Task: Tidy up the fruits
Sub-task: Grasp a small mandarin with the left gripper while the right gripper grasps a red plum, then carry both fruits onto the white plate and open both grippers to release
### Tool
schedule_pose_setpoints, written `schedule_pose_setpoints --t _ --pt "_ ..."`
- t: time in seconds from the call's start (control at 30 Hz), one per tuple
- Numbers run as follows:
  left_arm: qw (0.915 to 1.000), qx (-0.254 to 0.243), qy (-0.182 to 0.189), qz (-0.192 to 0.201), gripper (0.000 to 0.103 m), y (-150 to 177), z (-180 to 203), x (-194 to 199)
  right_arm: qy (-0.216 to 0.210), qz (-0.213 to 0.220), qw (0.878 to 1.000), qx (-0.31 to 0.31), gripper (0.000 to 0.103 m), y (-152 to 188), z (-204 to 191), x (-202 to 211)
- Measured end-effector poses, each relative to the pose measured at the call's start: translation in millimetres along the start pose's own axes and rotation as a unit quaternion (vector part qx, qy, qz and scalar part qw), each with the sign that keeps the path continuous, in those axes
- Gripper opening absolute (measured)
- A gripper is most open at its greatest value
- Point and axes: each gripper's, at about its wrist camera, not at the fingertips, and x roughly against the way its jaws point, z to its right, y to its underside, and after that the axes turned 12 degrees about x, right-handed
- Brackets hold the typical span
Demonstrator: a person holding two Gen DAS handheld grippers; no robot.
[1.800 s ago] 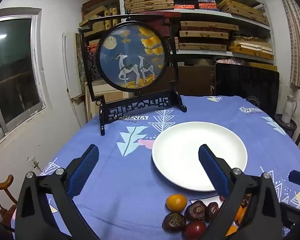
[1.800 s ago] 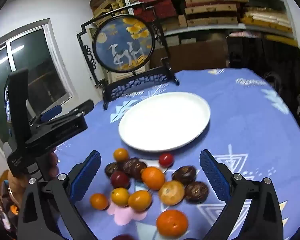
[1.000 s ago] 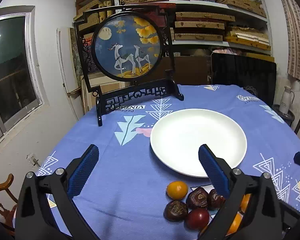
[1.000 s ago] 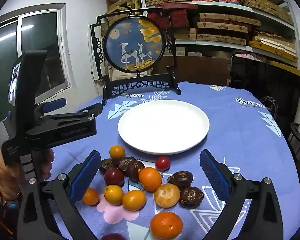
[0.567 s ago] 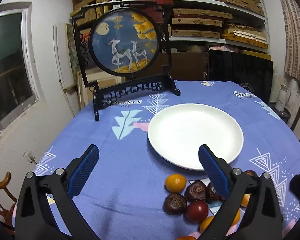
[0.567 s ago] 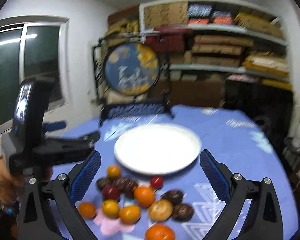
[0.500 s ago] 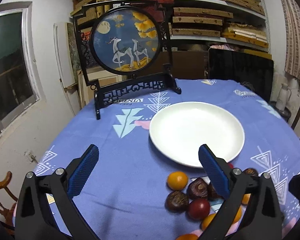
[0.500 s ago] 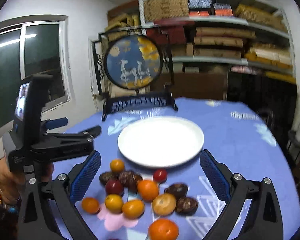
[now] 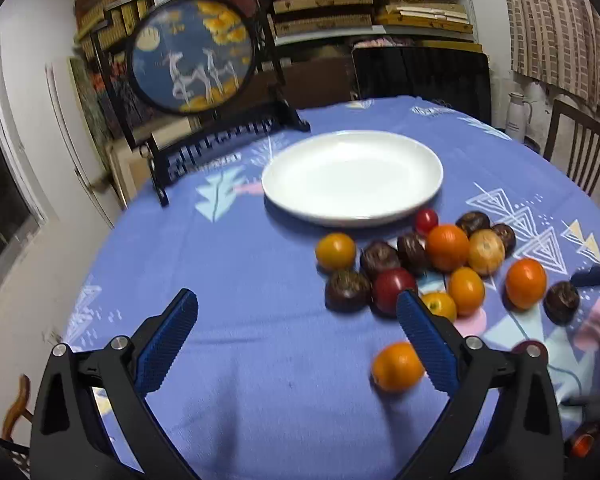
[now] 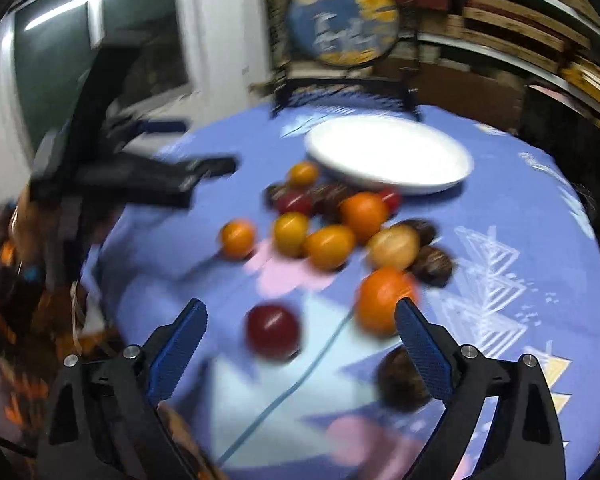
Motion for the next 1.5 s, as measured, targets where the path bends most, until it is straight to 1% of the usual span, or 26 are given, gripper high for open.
schedule_pose_setpoints --t 0.07,0.1,0.17,0.2,0.3,0.37,0.47,0.5,0.57,0.6,0.67,0.7,0.73,0.77,0.8,0.93,1.0,1.07,1.2,1.23,1.3,1.4,1.47,1.5 --pt "0.9999 0.001 0.008 -0.014 0.098 6 -2 -1 -0.011 -0.006 1.000 0.026 0.087 1 -17 -7" --pt "0.9998 -0.004 0.008 -0.018 0.098 10 -1 -2 -0.014 -0.016 0.999 0.032 0.084 0 -22 -14" --pt "0.9995 -0.017 0.006 -0.025 0.098 15 2 -4 -0.017 -0.034 0.999 0.023 0.074 -1 -21 -25" --pt "0.9993 -0.023 0.005 -0.030 0.098 20 4 -5 -0.021 -0.047 0.999 0.014 0.071 0 -20 -33" --pt "0.9983 -0.028 0.017 -0.047 0.098 29 7 -10 -0.041 -0.062 0.997 -0.008 0.058 3 -15 -44" --pt "0.9971 -0.030 0.031 -0.063 0.098 33 12 -15 -0.041 -0.062 0.997 -0.011 0.040 6 -12 -44" --pt "0.9940 -0.030 0.065 -0.083 0.098 36 24 -22 -0.054 -0.061 0.996 -0.024 0.040 8 -7 -40" --pt "0.9932 -0.032 0.070 -0.087 0.098 37 27 -24 -0.056 -0.062 0.996 -0.027 0.039 9 -4 -38" --pt "0.9924 -0.039 0.071 -0.092 0.098 38 36 -32 -0.047 -0.061 0.997 -0.029 0.039 12 -3 -34" --pt "0.9924 -0.039 0.069 -0.094 0.096 38 38 -35 -0.045 -0.061 0.997 -0.029 0.039 12 2 -33" --pt "0.9904 -0.034 0.075 -0.111 0.073 38 40 -43 -0.045 -0.059 0.997 -0.033 0.040 12 6 -32" --pt "0.9888 -0.031 0.077 -0.124 0.050 38 40 -47 -0.044 -0.058 0.997 -0.032 0.040 13 6 -32" --pt "0.9859 -0.021 0.088 -0.141 0.039 39 38 -50 -0.043 -0.058 0.997 -0.030 0.040 13 7 -31" --pt "0.9846 -0.009 0.099 -0.144 0.036 38 36 -49 -0.045 -0.058 0.997 -0.030 0.040 13 7 -31" --pt "0.9846 -0.012 0.095 -0.146 0.036 38 36 -48 -0.047 -0.058 0.997 -0.031 0.040 13 8 -30" --pt "0.9864 -0.020 0.092 -0.134 0.036 36 35 -39 -0.050 -0.057 0.996 -0.036 0.040 10 14 -32" --pt "0.9875 -0.022 0.096 -0.123 0.036 28 35 -31 -0.050 -0.055 0.997 -0.034 0.040 7 14 -32" --pt "0.9898 -0.033 0.093 -0.102 0.036 13 39 -23 -0.056 -0.049 0.997 -0.033 0.040 0 18 -30" --pt "0.9945 -0.035 0.080 -0.058 0.036 -35 41 -15 -0.023 -0.011 1.000 -0.014 0.040 -35 37 -11" --pt "0.9960 -0.032 0.072 -0.040 0.036 -53 42 -13 -0.010 0.004 1.000 -0.011 0.040 -48 46 -4" --pt "0.9976 -0.023 0.063 -0.017 0.036 -78 41 -11 0.017 0.031 0.999 -0.008 0.040 -72 63 8" --pt "0.9988 -0.001 0.048 0.006 0.037 -125 40 -21 0.043 0.066 0.997 -0.017 0.040 -106 91 20" --pt "0.9993 0.008 0.036 0.011 0.037 -144 41 -32 0.057 0.080 0.995 -0.022 0.040 -125 110 18" --pt "0.9995 0.013 0.027 0.009 0.037 -151 40 -42 0.061 0.081 0.995 -0.025 0.040 -129 118 15"
